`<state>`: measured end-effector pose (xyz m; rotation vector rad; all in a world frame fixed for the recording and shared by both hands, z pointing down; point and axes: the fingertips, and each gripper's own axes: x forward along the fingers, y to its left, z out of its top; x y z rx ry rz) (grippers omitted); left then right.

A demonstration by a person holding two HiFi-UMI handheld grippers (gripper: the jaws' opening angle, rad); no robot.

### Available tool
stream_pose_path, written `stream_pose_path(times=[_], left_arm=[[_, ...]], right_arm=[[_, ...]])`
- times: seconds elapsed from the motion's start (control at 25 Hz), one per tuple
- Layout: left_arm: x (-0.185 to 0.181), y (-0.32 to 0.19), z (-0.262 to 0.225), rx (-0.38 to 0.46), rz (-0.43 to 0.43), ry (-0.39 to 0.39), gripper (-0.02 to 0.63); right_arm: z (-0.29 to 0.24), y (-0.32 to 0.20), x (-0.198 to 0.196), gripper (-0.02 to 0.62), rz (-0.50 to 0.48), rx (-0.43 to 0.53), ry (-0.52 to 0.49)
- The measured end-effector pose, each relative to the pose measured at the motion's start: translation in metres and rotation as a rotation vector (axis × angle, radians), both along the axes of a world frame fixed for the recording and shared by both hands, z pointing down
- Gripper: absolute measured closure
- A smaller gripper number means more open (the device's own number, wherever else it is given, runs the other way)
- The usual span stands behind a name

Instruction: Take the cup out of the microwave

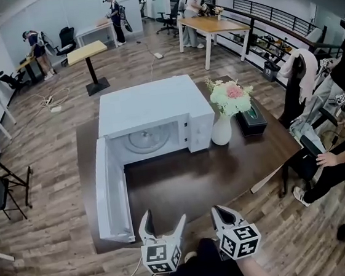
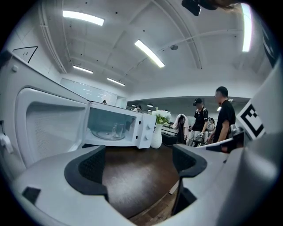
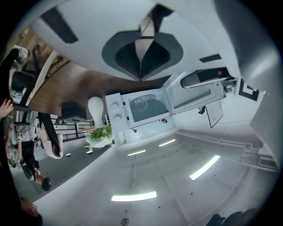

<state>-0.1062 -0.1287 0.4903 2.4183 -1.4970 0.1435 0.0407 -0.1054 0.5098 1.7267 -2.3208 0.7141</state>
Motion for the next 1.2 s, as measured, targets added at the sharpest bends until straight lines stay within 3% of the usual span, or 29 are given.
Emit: stream_pose_path(times=[0.52, 1.2], left_arm=[[-0.006, -0.016, 0.011, -0.027, -0.032, 0.006, 0.16], [0.005, -0.117, 0.012, -0.038, -0.05, 0.006, 0.16]], right_arm=[[0.012, -0.018, -0.004, 0.6, -0.03, -0.029, -0.004], [0.009, -0.114, 0.009, 0.6, -0.052, -0.043, 0.019]])
